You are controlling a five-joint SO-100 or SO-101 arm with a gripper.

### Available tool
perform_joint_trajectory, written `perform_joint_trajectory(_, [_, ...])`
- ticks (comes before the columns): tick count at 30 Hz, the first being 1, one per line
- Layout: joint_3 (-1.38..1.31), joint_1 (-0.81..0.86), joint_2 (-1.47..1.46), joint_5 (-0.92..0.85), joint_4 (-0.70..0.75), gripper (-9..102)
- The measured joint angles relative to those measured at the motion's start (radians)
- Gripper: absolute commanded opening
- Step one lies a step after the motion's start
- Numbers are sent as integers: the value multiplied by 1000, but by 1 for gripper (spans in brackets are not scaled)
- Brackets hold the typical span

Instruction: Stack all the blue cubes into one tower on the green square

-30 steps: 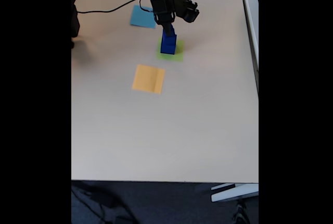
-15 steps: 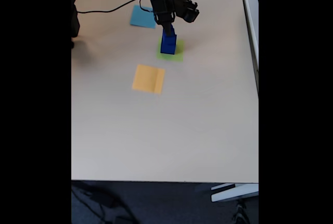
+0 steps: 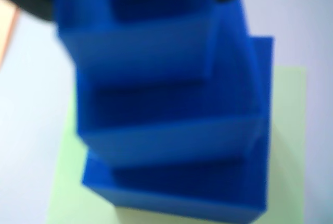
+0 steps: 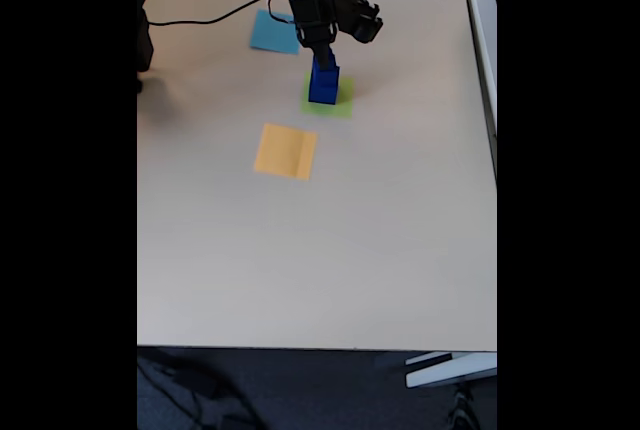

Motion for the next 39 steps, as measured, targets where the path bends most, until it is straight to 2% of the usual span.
perform_joint_trajectory(39, [-37, 0, -21, -15, 0, 7])
